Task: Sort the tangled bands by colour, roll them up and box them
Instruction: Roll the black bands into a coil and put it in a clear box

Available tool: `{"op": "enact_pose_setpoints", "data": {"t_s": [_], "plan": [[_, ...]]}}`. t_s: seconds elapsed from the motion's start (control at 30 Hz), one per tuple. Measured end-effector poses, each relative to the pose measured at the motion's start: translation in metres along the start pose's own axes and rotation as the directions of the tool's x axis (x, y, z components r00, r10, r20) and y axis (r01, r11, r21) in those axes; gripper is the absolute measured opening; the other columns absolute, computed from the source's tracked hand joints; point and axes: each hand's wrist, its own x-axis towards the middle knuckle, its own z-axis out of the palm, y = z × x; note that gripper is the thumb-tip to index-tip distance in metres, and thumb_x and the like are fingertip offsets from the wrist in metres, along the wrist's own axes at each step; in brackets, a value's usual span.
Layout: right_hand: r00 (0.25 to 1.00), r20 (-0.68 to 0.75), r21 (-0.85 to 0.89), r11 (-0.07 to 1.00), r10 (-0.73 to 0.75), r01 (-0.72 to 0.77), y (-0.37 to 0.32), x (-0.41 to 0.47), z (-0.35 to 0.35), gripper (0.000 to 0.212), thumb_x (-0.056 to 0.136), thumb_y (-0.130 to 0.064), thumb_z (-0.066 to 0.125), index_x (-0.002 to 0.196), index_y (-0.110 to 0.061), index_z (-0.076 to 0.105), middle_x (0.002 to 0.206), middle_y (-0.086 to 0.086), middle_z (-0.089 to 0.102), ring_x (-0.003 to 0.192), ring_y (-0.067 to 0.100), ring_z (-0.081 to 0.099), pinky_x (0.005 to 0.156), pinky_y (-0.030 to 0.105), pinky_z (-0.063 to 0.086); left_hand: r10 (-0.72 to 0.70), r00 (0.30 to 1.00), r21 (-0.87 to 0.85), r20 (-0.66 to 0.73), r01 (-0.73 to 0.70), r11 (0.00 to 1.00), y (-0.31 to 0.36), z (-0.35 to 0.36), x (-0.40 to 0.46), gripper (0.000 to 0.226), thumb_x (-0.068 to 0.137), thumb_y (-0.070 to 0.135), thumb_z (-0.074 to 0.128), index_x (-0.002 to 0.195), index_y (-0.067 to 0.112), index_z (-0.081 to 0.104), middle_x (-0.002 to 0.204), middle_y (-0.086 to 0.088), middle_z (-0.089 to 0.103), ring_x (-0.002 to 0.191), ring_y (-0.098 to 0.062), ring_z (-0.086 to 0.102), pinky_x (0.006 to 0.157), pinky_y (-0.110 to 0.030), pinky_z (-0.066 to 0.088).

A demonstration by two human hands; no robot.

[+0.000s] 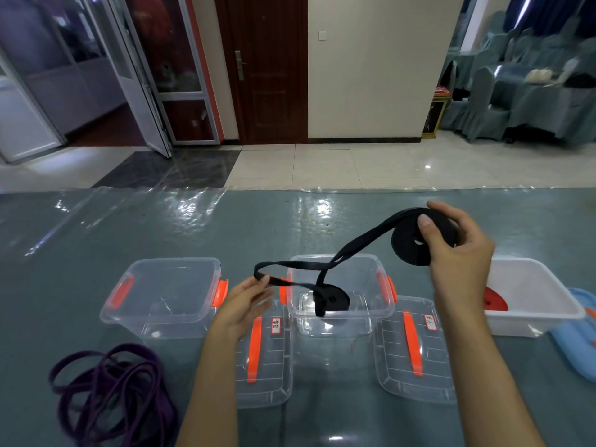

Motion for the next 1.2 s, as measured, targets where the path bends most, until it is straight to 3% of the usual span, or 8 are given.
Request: {"op": "enact_pose_setpoints", "data": {"t_s": [0.1, 0.2, 0.33, 0.47, 0.57, 0.77, 0.93, 1.2], "plan": [[1.000, 0.016, 0.005, 1.000, -0.001, 0.001, 0.001, -0.001, 0.003, 0.023, 0.095, -0.023, 0.075, 0.117, -0.031, 0.077, 0.106, -0.005, 0.077, 0.101, 0.012, 0.073, 0.084, 0.028, 0.061, -0.004, 0.996, -0.107, 0.086, 0.014, 0.994, 0.001, -0.001, 0.001, 0.024, 0.105, 0.024, 0.061, 0.120, 0.013, 0.076, 0.119, -0.008, 0.079, 0.114, -0.024, 0.076, 0.091, -0.041, 0.059], [1.000, 0.026, 0.008, 1.000, -0.007, 0.006, 0.003, -0.002, 0.006, 0.023, 0.096, -0.023, 0.075, 0.117, -0.031, 0.077, 0.106, -0.006, 0.077, 0.102, 0.012, 0.074, 0.083, 0.025, 0.061, -0.033, 0.992, -0.137, 0.122, 0.050, 0.989, 0.003, -0.002, 0.004, 0.028, 0.108, 0.025, 0.056, 0.120, 0.012, 0.078, 0.085, -0.001, 0.072, 0.084, -0.017, 0.073, 0.086, -0.039, 0.060], [1.000, 0.017, 0.013, 1.000, -0.015, 0.015, 0.004, 0.000, 0.006, 0.023, 0.094, -0.027, 0.076, 0.116, -0.034, 0.076, 0.106, -0.008, 0.077, 0.101, 0.009, 0.073, 0.080, 0.021, 0.060, -0.100, 0.991, -0.045, 0.090, 0.104, 0.994, 0.003, -0.002, 0.007, 0.033, 0.110, 0.027, 0.053, 0.121, 0.004, 0.072, 0.062, 0.005, 0.035, 0.052, -0.009, 0.036, 0.054, -0.022, 0.041], [0.999, -0.050, -0.001, 1.000, -0.011, 0.011, 0.007, 0.004, 0.000, 0.023, 0.093, -0.028, 0.075, 0.115, -0.036, 0.077, 0.107, -0.009, 0.077, 0.102, 0.010, 0.073, 0.083, 0.026, 0.061, -0.069, 0.997, 0.237, 0.025, 0.061, 0.970, 0.000, -0.012, 0.004, 0.018, 0.096, 0.006, 0.072, 0.109, 0.009, 0.061, 0.058, 0.006, 0.036, 0.045, -0.007, 0.031, 0.040, -0.020, 0.028], [0.995, -0.100, -0.007, 1.000, 0.001, -0.002, 0.009, 0.006, -0.004, 0.023, 0.093, -0.026, 0.075, 0.114, -0.035, 0.077, 0.103, -0.016, 0.077, 0.100, 0.007, 0.073, 0.087, 0.030, 0.062, -0.072, 0.997, 0.435, -0.041, 0.083, 0.897, -0.003, -0.022, -0.003, 0.047, 0.085, -0.015, 0.071, 0.123, 0.012, 0.061, 0.057, 0.001, 0.051, 0.049, -0.012, 0.043, 0.046, -0.024, 0.036], [0.992, -0.123, -0.016, 1.000, 0.022, -0.024, 0.013, 0.006, -0.007, 0.023, 0.094, -0.026, 0.075, 0.116, -0.034, 0.076, 0.100, -0.023, 0.075, 0.100, 0.003, 0.072, 0.086, 0.029, 0.062, 0.004, 0.977, 0.615, -0.215, 0.132, 0.777, -0.009, -0.035, -0.001, 0.021, 0.090, 0.010, 0.082, 0.102, 0.008, 0.064, 0.096, -0.013, 0.073, 0.084, -0.023, 0.068, 0.072, -0.034, 0.053], [0.993, -0.112, -0.014, 0.999, 0.033, -0.035, 0.016, 0.005, -0.008, 0.024, 0.095, -0.028, 0.074, 0.117, -0.036, 0.075, 0.101, -0.027, 0.074, 0.101, 0.000, 0.071, 0.083, 0.023, 0.062, 0.014, 0.981, 0.441, -0.193, 0.074, 0.894, -0.011, -0.038, -0.003, 0.021, 0.094, 0.018, 0.080, 0.104, 0.003, 0.067, 0.102, -0.018, 0.081, 0.088, -0.024, 0.080, 0.082, -0.042, 0.062], [0.996, -0.089, -0.038, 0.999, 0.024, -0.028, 0.023, 0.003, -0.006, 0.024, 0.096, -0.027, 0.074, 0.119, -0.034, 0.075, 0.112, -0.012, 0.075, 0.107, 0.006, 0.071, 0.086, 0.025, 0.062, 0.058, 0.998, 0.425, -0.021, -0.044, 0.904, -0.002, -0.031, -0.010, 0.035, 0.101, 0.040, 0.068, 0.098, 0.005, 0.071, 0.095, -0.007, 0.080, 0.090, -0.022, 0.078, 0.085, -0.033, 0.060]]}}
